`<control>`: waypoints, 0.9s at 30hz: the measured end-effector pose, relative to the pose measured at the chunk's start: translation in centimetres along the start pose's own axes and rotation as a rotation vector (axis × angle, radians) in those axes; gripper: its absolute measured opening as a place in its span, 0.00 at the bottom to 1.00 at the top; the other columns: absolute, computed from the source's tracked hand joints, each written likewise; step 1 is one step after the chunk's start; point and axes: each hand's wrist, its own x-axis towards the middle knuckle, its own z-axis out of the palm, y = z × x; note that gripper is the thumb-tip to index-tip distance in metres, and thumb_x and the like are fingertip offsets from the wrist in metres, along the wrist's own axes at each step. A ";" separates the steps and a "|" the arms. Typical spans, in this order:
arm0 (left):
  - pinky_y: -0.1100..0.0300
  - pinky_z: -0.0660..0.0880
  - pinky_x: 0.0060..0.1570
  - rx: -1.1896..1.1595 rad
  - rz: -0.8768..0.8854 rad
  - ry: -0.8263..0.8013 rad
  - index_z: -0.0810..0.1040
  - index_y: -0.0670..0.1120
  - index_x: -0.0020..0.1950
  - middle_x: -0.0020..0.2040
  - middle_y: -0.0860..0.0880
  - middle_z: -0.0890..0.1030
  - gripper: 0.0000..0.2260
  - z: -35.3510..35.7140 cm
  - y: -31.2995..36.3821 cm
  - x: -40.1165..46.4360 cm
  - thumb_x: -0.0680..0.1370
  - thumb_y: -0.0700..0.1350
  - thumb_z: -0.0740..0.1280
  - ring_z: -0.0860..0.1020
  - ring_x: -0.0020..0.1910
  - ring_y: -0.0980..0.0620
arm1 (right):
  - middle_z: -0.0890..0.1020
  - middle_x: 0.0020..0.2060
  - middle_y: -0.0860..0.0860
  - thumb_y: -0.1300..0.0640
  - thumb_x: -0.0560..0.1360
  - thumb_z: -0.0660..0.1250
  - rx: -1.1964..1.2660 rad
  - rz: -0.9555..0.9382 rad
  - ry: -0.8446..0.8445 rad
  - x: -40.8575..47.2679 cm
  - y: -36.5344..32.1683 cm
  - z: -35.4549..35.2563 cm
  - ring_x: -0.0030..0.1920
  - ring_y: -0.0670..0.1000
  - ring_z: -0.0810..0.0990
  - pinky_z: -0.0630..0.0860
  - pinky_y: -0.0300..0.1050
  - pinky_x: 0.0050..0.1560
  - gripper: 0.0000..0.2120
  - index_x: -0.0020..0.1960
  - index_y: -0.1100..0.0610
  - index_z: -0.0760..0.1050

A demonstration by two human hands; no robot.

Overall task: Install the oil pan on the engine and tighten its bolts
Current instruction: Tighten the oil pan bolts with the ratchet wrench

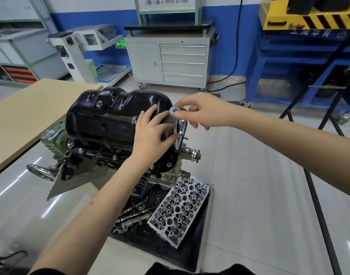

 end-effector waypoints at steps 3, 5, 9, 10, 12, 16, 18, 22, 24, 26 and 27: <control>0.41 0.52 0.68 -0.035 -0.053 0.032 0.81 0.37 0.36 0.58 0.44 0.79 0.11 0.6 0.0 0.1 0.71 0.46 0.71 0.65 0.68 0.37 | 0.75 0.23 0.46 0.45 0.77 0.59 -0.087 -0.084 -0.040 0.3 -0.7 0.0 0.22 0.41 0.71 0.66 0.28 0.24 0.08 0.50 0.46 0.75; 0.44 0.50 0.69 -0.044 -0.065 0.054 0.80 0.36 0.35 0.57 0.45 0.80 0.13 0.9 -0.1 0.1 0.72 0.45 0.70 0.64 0.69 0.38 | 0.74 0.26 0.47 0.47 0.78 0.59 -0.179 -0.162 -0.070 0.6 -1.0 0.0 0.28 0.42 0.72 0.66 0.30 0.29 0.12 0.53 0.53 0.76; 0.45 0.50 0.69 -0.042 -0.039 0.085 0.80 0.35 0.36 0.53 0.44 0.81 0.14 1.2 -0.1 -0.3 0.73 0.46 0.68 0.64 0.69 0.38 | 0.70 0.28 0.43 0.47 0.78 0.59 -0.331 -0.264 -0.152 1.0 -1.5 -0.1 0.32 0.36 0.71 0.64 0.29 0.34 0.13 0.55 0.53 0.75; 0.44 0.50 0.69 -0.042 -0.033 0.091 0.80 0.35 0.36 0.53 0.44 0.81 0.14 1.2 -0.1 -0.4 0.73 0.46 0.68 0.64 0.69 0.39 | 0.70 0.28 0.43 0.47 0.78 0.58 -0.348 -0.276 -0.156 1.1 -1.5 -0.2 0.32 0.34 0.71 0.64 0.28 0.34 0.13 0.55 0.53 0.75; 0.45 0.51 0.69 -0.052 -0.045 0.098 0.79 0.35 0.37 0.55 0.44 0.81 0.14 1.2 -0.1 -0.3 0.73 0.46 0.67 0.64 0.70 0.40 | 0.70 0.27 0.43 0.47 0.79 0.58 -0.363 -0.269 -0.131 1.2 -1.5 -0.2 0.32 0.34 0.71 0.64 0.28 0.33 0.15 0.55 0.56 0.76; 0.45 0.53 0.68 -0.044 -0.064 0.116 0.81 0.36 0.40 0.53 0.45 0.81 0.13 1.1 0.2 -0.1 0.73 0.46 0.66 0.66 0.69 0.39 | 0.70 0.26 0.44 0.48 0.78 0.59 -0.332 -0.225 -0.092 1.1 -1.3 0.2 0.30 0.38 0.71 0.65 0.29 0.33 0.16 0.53 0.59 0.75; 0.45 0.53 0.67 -0.047 -0.052 0.143 0.81 0.36 0.41 0.52 0.45 0.82 0.11 1.2 0.3 -0.2 0.74 0.43 0.66 0.67 0.68 0.39 | 0.70 0.27 0.44 0.48 0.77 0.61 -0.369 -0.211 -0.125 1.1 -1.4 0.0 0.30 0.42 0.71 0.65 0.30 0.33 0.15 0.53 0.59 0.74; 0.48 0.48 0.68 -0.048 -0.057 0.112 0.80 0.36 0.37 0.49 0.48 0.83 0.11 1.2 0.4 -0.3 0.75 0.42 0.65 0.65 0.69 0.40 | 0.75 0.38 0.45 0.58 0.75 0.64 -0.601 -0.307 -0.167 1.5 -1.8 -1.0 0.42 0.50 0.74 0.61 0.39 0.35 0.10 0.56 0.56 0.74; 0.47 0.46 0.68 -0.053 -0.048 0.077 0.79 0.37 0.35 0.47 0.48 0.83 0.13 1.1 0.6 -0.2 0.74 0.44 0.64 0.67 0.69 0.41 | 0.77 0.46 0.49 0.64 0.74 0.61 -0.757 -0.399 -0.112 1.7 -2.0 -0.9 0.50 0.52 0.73 0.60 0.40 0.39 0.13 0.56 0.55 0.75; 0.45 0.47 0.67 -0.037 -0.024 0.075 0.79 0.38 0.35 0.46 0.48 0.83 0.12 1.1 0.9 -0.4 0.74 0.43 0.64 0.69 0.67 0.40 | 0.77 0.48 0.50 0.67 0.74 0.58 -0.849 -0.446 -0.081 1.8 -2.0 -0.5 0.52 0.53 0.73 0.57 0.39 0.39 0.15 0.56 0.55 0.75; 0.44 0.48 0.67 -0.004 -0.026 0.078 0.79 0.38 0.35 0.47 0.48 0.83 0.12 1.0 1.1 -0.5 0.74 0.44 0.64 0.70 0.66 0.40 | 0.77 0.48 0.50 0.66 0.74 0.58 -0.869 -0.418 -0.073 1.7 -2.0 -0.4 0.52 0.54 0.74 0.59 0.41 0.40 0.15 0.57 0.54 0.74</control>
